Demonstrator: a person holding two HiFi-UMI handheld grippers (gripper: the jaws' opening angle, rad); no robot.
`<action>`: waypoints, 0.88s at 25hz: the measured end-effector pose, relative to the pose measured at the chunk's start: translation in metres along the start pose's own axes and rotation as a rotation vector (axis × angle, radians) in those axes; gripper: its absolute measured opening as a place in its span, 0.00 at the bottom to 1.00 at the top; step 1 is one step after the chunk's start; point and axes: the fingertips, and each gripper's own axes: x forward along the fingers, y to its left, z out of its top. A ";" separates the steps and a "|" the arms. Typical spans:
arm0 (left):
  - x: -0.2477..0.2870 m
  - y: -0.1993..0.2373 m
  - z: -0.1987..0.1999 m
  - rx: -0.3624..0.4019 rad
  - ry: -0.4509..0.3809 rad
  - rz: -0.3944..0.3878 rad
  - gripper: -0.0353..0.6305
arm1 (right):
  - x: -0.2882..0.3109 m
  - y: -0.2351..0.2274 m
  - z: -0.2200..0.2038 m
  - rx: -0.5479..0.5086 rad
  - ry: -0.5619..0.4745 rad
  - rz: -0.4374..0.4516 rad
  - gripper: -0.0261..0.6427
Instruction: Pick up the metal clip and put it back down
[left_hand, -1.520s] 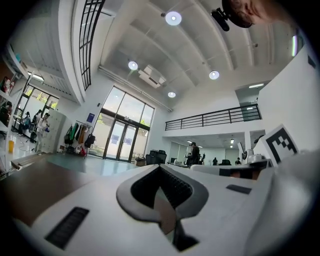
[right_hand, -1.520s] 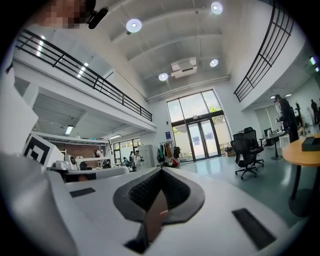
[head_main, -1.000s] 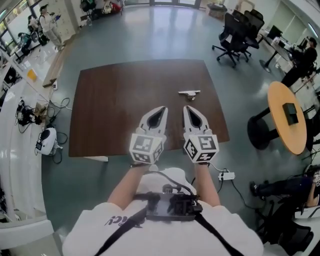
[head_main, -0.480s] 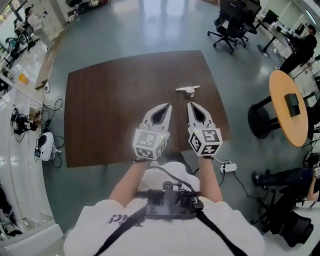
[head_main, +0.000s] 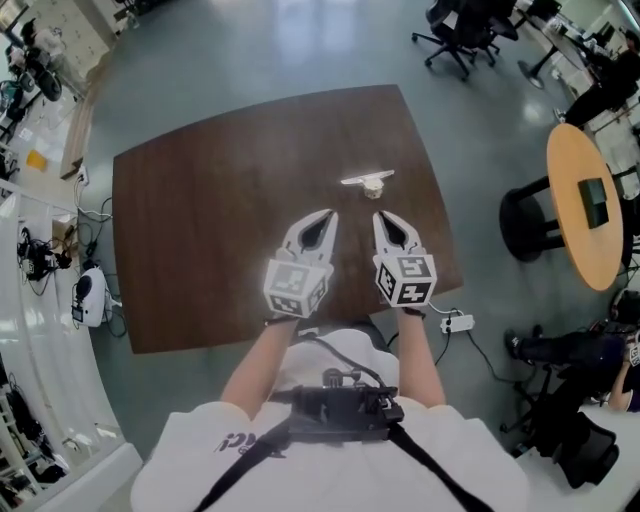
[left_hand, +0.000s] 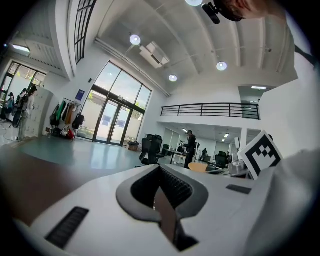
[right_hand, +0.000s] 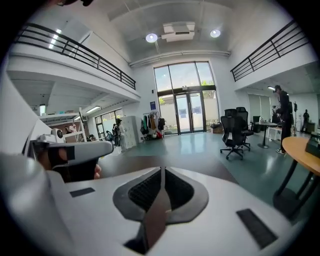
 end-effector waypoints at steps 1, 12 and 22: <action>0.009 0.005 -0.005 -0.004 0.010 0.003 0.07 | 0.009 -0.007 -0.006 0.007 0.019 -0.005 0.05; 0.094 0.037 -0.059 -0.072 0.137 0.038 0.07 | 0.091 -0.072 -0.074 0.061 0.225 -0.001 0.10; 0.143 0.055 -0.101 -0.100 0.231 0.064 0.07 | 0.152 -0.114 -0.120 0.028 0.357 -0.010 0.31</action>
